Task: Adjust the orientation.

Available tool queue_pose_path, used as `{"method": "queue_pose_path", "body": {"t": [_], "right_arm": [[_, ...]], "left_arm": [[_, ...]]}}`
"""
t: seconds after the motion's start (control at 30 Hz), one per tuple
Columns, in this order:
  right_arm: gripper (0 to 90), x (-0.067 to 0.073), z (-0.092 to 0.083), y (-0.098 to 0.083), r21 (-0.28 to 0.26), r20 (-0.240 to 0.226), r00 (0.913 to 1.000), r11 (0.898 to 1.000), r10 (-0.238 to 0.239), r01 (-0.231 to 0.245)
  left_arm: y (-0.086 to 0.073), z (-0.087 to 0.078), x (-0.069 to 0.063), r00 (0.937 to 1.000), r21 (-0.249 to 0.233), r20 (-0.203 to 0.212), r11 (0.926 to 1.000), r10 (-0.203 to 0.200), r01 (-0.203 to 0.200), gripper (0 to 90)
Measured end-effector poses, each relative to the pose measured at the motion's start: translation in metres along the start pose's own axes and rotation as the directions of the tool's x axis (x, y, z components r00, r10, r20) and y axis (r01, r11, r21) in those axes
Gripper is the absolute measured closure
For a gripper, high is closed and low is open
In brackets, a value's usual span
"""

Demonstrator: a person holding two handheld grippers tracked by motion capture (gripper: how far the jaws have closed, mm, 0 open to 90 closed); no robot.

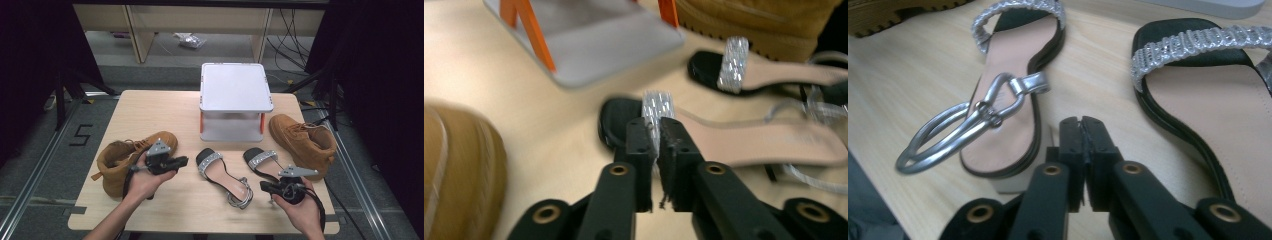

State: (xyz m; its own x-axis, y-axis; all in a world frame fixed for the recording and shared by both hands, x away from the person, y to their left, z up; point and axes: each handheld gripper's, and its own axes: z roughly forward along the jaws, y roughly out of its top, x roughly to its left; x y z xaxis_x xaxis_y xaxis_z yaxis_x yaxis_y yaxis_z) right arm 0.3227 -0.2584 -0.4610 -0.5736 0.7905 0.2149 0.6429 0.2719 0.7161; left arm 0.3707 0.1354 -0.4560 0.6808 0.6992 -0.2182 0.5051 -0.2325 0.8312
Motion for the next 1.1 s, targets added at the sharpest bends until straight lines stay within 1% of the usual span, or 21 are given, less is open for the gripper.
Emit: {"method": "queue_pose_path", "body": {"t": [0.03, 0.07, 0.17, 0.2, 0.23, 0.27, 0.3, 0.33, 0.37, 0.43, 0.47, 0.5, 0.53, 0.57, 0.73, 0.8, 0.83, 0.93, 0.97, 1.0, 1.1], "right_arm": [[90.0, 0.001, 0.000, 0.002, 0.025, 0.006, 0.9997, 0.999, 0.022, -0.022], [90.0, -0.002, 0.003, 0.004, 0.019, -0.004, 1.0000, 1.000, 0.000, 0.000], [90.0, -0.003, 0.008, 0.010, 0.048, 0.006, 1.0000, 0.999, 0.007, -0.007], [90.0, -0.004, 0.012, 0.013, 0.055, -0.001, 0.9999, 0.998, 0.010, -0.010], [90.0, -0.004, 0.016, 0.014, 0.029, -0.009, 0.9998, 0.999, 0.015, -0.015], [90.0, -0.004, 0.015, 0.017, 0.067, 0.009, 0.9999, 0.998, 0.006, -0.006], [90.0, -0.003, 0.018, 0.019, 0.062, 0.008, 0.9997, 0.998, 0.021, -0.022], [90.0, -0.003, 0.022, 0.020, 0.056, 0.014, 0.9994, 0.998, 0.033, -0.034], [90.0, -0.003, 0.025, 0.022, 0.060, 0.009, 0.9996, 0.998, 0.028, -0.028], [90.0, -0.004, 0.029, 0.027, 0.117, 0.016, 0.9996, 0.993, 0.022, -0.024], [90.0, -0.004, 0.034, 0.028, 0.099, 0.015, 0.9998, 0.995, 0.011, -0.012], [90.0, -0.002, 0.035, 0.032, 0.142, 0.026, 0.9995, 0.990, 0.018, -0.022], [90.0, -0.001, 0.037, 0.032, 0.137, 0.036, 0.9988, 0.990, 0.032, -0.037], [90.0, 0.000, 0.038, 0.034, 0.155, 0.036, 0.9984, 0.987, 0.044, -0.050], [90.0, 0.001, 0.047, 0.041, 0.191, 0.042, 0.9991, 0.981, 0.008, -0.016], [90.0, 0.000, 0.049, 0.041, 0.207, 0.043, 0.9990, 0.978, 0.011, -0.020], [90.0, 0.000, 0.050, 0.041, 0.209, 0.047, 0.9989, 0.978, 0.010, -0.019], [90.0, 0.001, 0.053, 0.040, 0.224, 0.038, 0.9992, 0.974, 0.010, -0.018], [90.0, 0.002, 0.055, 0.039, 0.231, 0.028, 0.9996, 0.973, -0.003, -0.004], [90.0, 0.004, 0.055, 0.039, 0.234, 0.027, 0.9996, 0.972, 0.007, -0.013], [90.0, 0.007, 0.057, 0.038, 0.246, 0.024, 0.9996, 0.969, 0.011, -0.017]], "left_arm": [[-0.008, 0.000, -0.002, 0.9998, 0.014, 0.020, 0.9999, 0.000, 0.000, 87.3], [-0.013, 0.001, -0.004, 0.9996, 0.020, 0.029, 0.9998, -0.002, 0.001, 88.8], [-0.022, 0.006, -0.010, 0.9988, 0.049, 0.049, 0.9988, 0.002, -0.005, 89.4], [-0.022, 0.009, -0.012, 0.9984, 0.052, 0.056, 0.9986, 0.004, -0.007, 89.4], [-0.022, 0.011, -0.012, 0.9979, 0.058, 0.064, 0.9983, 0.006, -0.010, 89.5], [-0.022, 0.015, -0.013, 0.9979, 0.057, 0.064, 0.9984, -0.002, -0.002, 89.5], [-0.021, 0.019, -0.015, 0.9975, 0.061, 0.069, 0.9981, -0.012, 0.008, 89.5], [-0.020, 0.022, -0.015, 0.9970, 0.075, 0.077, 0.9972, -0.003, -0.003, 89.5], [-0.020, 0.027, -0.017, 0.9978, 0.063, 0.066, 0.9980, 0.002, -0.006, 89.5], [-0.018, 0.034, -0.020, 0.9959, 0.092, 0.090, 0.9958, -0.007, -0.001, 89.6], [-0.018, 0.039, -0.024, 0.9962, 0.109, 0.087, 0.9941, -0.006, -0.003, 89.6], [-0.018, 0.042, -0.025, 0.9956, 0.121, 0.094, 0.9926, 0.002, -0.014, 89.6], [-0.017, 0.045, -0.028, 0.9953, 0.132, 0.096, 0.9909, 0.011, -0.024, 89.6], [-0.017, 0.050, -0.032, 0.9938, 0.146, 0.109, 0.9887, 0.019, -0.035, 89.7], [-0.019, 0.061, -0.043, 0.9915, 0.183, 0.127, 0.9819, 0.027, -0.050, 89.7], [-0.021, 0.064, -0.046, 0.9908, 0.204, 0.133, 0.9776, 0.026, -0.053, 89.7], [-0.022, 0.066, -0.047, 0.9902, 0.216, 0.134, 0.9740, 0.038, -0.067, 89.7], [-0.023, 0.071, -0.049, 0.9902, 0.233, 0.134, 0.9700, 0.040, -0.071, 89.7], [-0.023, 0.072, -0.049, 0.9908, 0.231, 0.132, 0.9712, 0.029, -0.060, 89.7], [-0.023, 0.074, -0.048, 0.9903, 0.248, 0.132, 0.9659, 0.044, -0.076, 89.7], [-0.025, 0.079, -0.049, 0.9916, 0.256, 0.124, 0.9643, 0.038, -0.069, 89.7]]}}
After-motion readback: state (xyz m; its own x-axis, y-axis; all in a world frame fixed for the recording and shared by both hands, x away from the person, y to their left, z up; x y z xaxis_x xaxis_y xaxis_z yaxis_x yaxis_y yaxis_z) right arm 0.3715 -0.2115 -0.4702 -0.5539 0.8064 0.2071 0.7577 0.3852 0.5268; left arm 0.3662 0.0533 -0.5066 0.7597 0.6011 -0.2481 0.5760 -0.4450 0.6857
